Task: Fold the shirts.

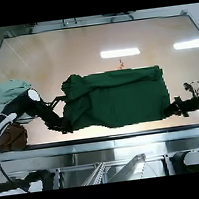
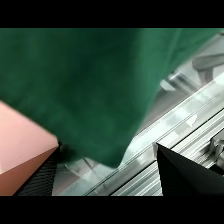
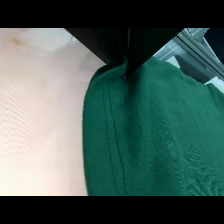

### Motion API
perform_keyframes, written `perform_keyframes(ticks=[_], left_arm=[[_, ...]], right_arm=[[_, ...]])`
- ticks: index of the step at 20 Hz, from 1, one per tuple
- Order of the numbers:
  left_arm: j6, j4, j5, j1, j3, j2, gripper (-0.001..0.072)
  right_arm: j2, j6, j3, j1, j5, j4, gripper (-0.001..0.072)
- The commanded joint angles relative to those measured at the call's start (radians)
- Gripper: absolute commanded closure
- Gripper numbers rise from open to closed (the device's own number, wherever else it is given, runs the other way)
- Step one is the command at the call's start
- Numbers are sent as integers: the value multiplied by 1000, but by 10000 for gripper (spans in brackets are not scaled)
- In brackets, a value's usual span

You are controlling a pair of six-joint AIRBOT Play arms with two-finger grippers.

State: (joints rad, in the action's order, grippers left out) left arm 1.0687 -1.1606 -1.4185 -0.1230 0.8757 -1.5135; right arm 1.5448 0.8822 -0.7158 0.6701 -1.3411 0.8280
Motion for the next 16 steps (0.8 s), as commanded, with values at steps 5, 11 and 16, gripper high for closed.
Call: perform_keyframes(ticks=[5, 11, 16], left_arm=[[-43, -2, 124, -55, -6, 108, 673], [-101, 212, -116, 58, 31, 110, 674], [-1, 223, -269, 313, 46, 111, 675]], right_arm=[[-1, 1, -1, 1, -5, -3, 696], [-30, 89, -58, 5, -253, 33, 697], [-133, 272, -187, 88, -318, 114, 698]])
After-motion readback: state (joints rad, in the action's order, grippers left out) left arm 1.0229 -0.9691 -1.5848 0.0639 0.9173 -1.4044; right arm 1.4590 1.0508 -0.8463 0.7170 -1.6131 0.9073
